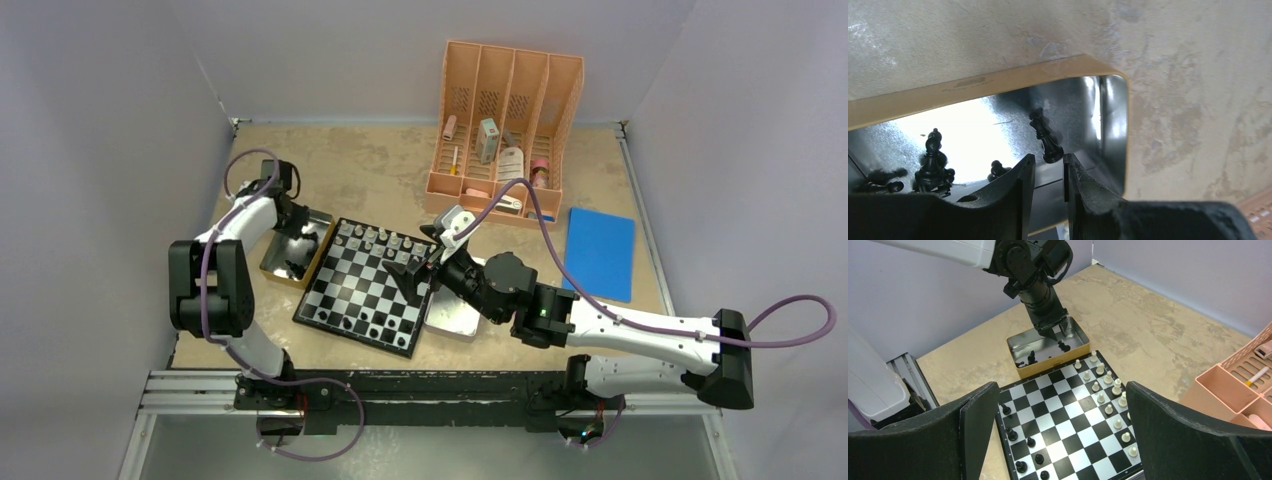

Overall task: Set up the chess pieces on the board
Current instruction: Adjust the chess piece in the storage box, then pick up the chess piece from the storage box.

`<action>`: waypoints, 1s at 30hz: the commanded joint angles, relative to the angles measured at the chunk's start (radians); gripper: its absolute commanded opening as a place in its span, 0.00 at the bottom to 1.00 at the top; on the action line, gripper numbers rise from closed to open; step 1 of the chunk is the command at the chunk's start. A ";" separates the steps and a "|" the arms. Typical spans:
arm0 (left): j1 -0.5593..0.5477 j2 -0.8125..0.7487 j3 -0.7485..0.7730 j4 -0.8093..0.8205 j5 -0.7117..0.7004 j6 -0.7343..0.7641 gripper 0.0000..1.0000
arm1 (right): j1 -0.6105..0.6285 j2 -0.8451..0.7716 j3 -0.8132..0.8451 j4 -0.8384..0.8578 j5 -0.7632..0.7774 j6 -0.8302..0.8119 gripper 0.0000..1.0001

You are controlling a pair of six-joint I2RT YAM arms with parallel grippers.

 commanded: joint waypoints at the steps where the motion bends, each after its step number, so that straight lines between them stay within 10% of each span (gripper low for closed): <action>1: 0.002 -0.070 -0.026 0.045 -0.016 0.002 0.27 | 0.005 0.003 0.040 0.052 -0.015 -0.010 0.99; 30: 0.003 0.076 0.070 0.044 -0.012 -0.056 0.36 | 0.005 -0.013 0.021 0.056 -0.021 -0.036 0.99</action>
